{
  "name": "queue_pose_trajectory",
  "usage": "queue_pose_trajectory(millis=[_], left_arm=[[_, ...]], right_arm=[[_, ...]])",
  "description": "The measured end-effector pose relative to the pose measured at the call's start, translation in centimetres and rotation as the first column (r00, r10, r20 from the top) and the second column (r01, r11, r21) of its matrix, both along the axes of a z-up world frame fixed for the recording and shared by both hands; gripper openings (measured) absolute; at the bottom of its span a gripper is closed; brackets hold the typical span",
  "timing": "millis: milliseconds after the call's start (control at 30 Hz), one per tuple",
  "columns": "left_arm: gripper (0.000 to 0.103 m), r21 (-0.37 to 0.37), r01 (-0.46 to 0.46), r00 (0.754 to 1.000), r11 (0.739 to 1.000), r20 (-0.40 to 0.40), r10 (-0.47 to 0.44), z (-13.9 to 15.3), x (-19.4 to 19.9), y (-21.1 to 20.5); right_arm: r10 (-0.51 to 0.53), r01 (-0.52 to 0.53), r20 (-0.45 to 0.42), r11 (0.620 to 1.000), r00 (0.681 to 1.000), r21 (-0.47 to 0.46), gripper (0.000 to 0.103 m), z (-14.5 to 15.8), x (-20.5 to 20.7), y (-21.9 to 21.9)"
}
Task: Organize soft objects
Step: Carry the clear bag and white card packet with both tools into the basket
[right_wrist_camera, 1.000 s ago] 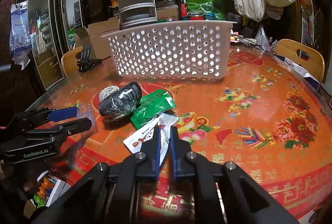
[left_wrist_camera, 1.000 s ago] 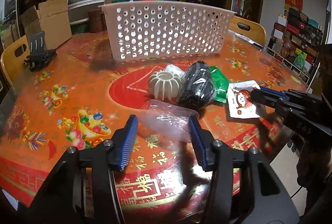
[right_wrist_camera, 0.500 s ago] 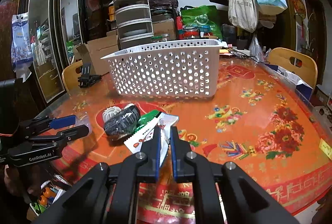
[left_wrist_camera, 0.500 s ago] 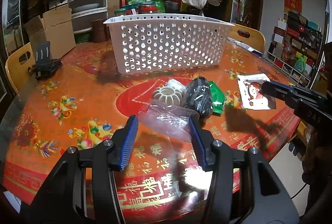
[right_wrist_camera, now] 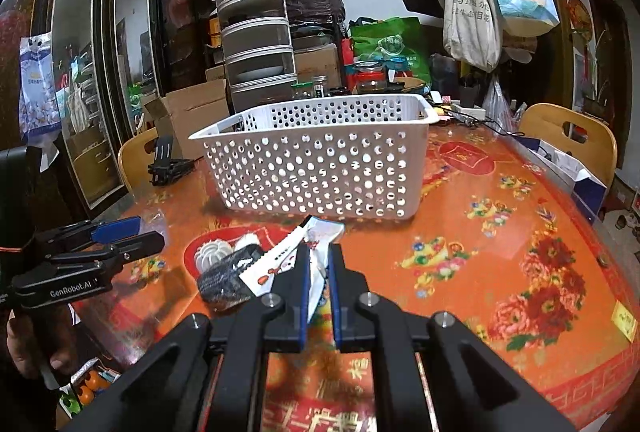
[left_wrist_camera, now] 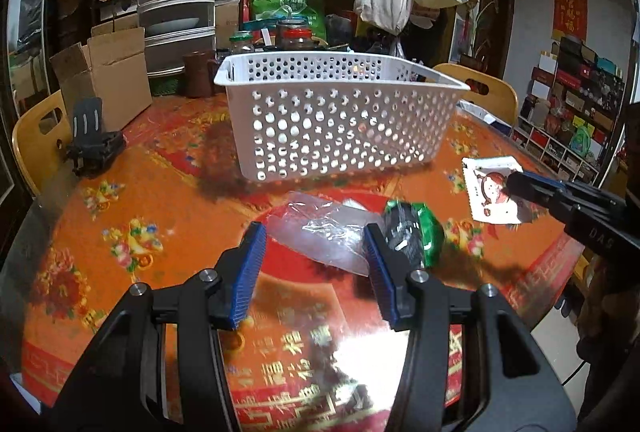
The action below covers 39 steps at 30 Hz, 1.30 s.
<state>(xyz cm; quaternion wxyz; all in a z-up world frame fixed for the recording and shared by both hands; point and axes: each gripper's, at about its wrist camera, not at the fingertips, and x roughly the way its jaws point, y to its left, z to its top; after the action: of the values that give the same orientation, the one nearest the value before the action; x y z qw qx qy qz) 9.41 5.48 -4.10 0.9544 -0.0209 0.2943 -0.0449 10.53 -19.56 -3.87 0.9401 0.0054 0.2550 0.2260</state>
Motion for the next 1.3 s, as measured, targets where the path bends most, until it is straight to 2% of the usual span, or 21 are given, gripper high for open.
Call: queue_pose_trajectory(millis=[467,700,800,1067,1300], left_arm=[[0.047,-0.008,-0.001,1.0,1.0,0.021,0.001,3.6,4.0,1.0],[0.047,-0.015,0.022,0.998,1.0,0.067,-0.021,7.1,6.1,1.0],[0.047,-0.014,0.026,0.997,1.0,0.077,-0.025,8.8,7.3,1.0],[0.048,-0.018,0.068,0.996,0.998,0.052,-0.067,12.2,12.0,0.4],[0.048,-0.024,0.045,0.999,0.999,-0.024,-0.046,12.7,17.1,-0.1]], right_arm=[[0.015,-0.016,0.035,1.0,0.999,0.019,0.007,3.4,2.7,0.0],[0.033,-0.034,0.1,0.999,0.994,0.011,0.007,7.1,3.8,0.4],[0.039,-0.041,0.102,0.999,0.994,0.017,0.007,8.5,5.0,0.4],[0.037,-0.036,0.096,0.999,0.995,-0.011,0.007,10.9,8.3,1.5],[0.026,-0.025,0.045,0.999,0.999,-0.028,0.007,11.0,12.1,2.8]])
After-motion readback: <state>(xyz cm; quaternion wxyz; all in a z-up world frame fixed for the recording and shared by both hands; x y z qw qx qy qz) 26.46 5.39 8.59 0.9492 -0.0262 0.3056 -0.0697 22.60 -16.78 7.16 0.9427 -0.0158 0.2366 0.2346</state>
